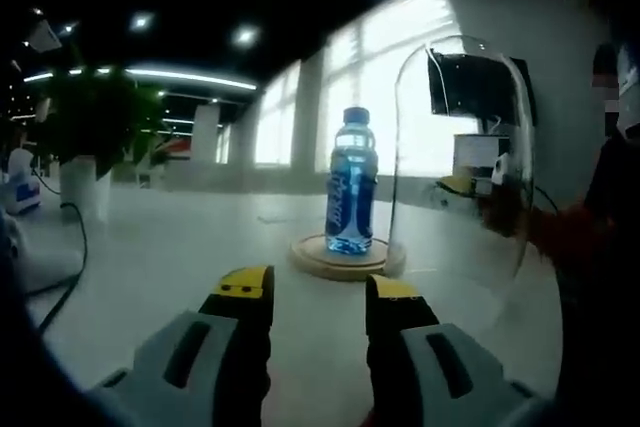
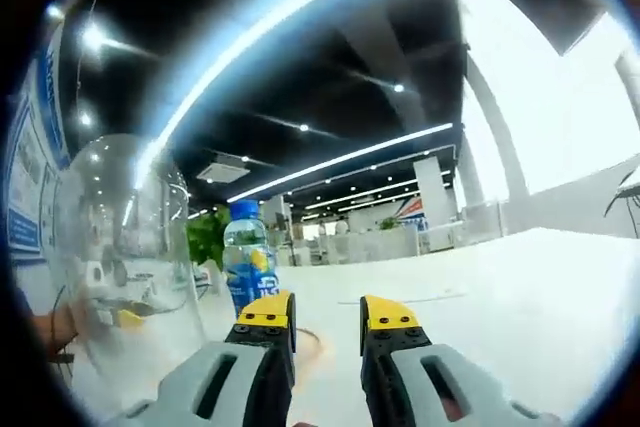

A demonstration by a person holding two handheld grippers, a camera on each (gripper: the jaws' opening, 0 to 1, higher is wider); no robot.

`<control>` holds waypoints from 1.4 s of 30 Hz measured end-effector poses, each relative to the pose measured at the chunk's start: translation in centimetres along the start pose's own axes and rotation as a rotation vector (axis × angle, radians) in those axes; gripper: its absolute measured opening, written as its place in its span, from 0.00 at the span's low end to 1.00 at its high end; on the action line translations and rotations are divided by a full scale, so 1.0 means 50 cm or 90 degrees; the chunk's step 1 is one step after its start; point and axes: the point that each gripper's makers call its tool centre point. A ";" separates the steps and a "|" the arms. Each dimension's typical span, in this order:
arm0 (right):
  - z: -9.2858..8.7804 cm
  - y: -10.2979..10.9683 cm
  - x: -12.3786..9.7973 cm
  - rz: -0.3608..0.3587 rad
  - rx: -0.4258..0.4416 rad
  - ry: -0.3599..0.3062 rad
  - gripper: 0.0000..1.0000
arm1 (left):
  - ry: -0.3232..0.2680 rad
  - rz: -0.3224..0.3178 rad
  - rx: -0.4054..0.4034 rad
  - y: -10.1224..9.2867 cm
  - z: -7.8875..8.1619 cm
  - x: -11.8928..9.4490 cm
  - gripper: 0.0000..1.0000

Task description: Open the cover put in the Mizone put the cover back on

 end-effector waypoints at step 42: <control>-0.022 0.082 -0.041 0.118 -0.044 0.028 0.22 | -0.016 -0.064 -0.040 -0.029 0.015 -0.011 0.32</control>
Point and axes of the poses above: the point that each gripper's makers call its tool centre point, and the gripper's own axes: x roughly forward along the fingers, y roughly to its left, z roughly out of its top, and after that the axes turned 8 degrees about z, right-handed
